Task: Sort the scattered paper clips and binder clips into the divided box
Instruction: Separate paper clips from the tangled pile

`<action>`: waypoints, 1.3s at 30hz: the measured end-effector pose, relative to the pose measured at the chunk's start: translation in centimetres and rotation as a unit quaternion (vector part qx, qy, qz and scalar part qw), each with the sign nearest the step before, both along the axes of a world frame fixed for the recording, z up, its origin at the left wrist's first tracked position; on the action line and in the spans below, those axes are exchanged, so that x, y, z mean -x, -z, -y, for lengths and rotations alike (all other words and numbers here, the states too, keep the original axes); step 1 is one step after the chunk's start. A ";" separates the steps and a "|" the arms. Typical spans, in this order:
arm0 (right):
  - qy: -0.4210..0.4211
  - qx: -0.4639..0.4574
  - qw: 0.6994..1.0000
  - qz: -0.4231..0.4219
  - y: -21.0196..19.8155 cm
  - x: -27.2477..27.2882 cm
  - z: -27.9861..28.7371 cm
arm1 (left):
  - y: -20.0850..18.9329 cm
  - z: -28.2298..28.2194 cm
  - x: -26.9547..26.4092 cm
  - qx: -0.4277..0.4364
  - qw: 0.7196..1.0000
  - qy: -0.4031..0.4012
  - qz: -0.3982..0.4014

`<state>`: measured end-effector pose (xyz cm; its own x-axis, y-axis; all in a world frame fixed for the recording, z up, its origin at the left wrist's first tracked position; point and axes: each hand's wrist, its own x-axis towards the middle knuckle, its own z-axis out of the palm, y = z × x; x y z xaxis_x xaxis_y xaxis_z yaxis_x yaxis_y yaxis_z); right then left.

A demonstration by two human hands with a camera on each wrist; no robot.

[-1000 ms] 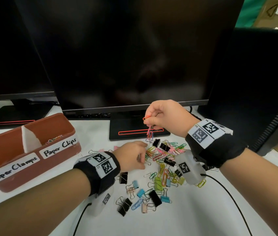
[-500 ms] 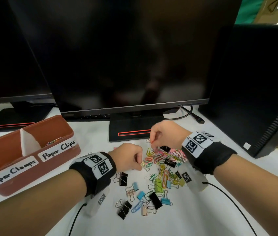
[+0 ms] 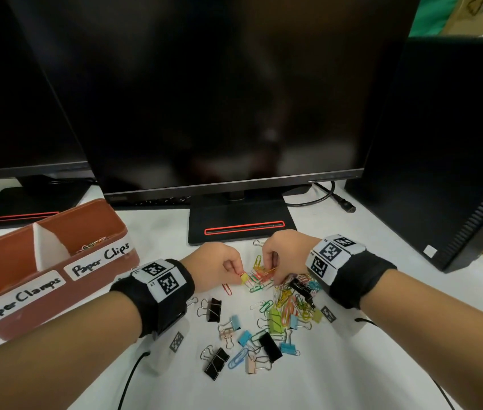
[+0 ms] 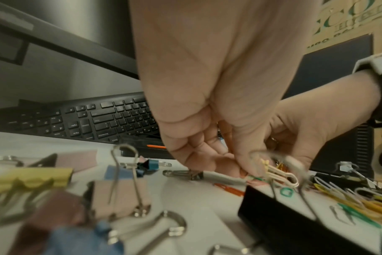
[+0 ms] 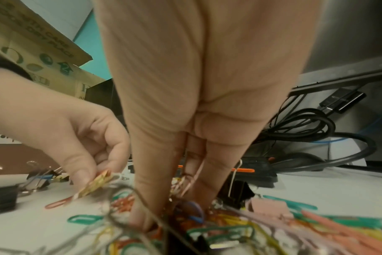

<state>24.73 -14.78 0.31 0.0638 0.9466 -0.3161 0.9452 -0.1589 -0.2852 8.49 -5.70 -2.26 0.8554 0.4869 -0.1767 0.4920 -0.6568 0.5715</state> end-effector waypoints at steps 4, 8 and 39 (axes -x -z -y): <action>0.001 -0.021 1.000 -0.015 0.1 0.1 0.2 | -0.8 -0.1 0.1 -0.003 1.000 0.018 -0.021; 0.009 -0.034 0.999 -0.017 0.3 0.2 0.2 | -1.3 -0.3 0.4 0.011 0.997 0.035 -0.069; 0.063 -0.082 0.991 -0.080 -2.0 0.5 0.2 | -2.8 0.2 0.9 0.139 0.989 -0.034 0.032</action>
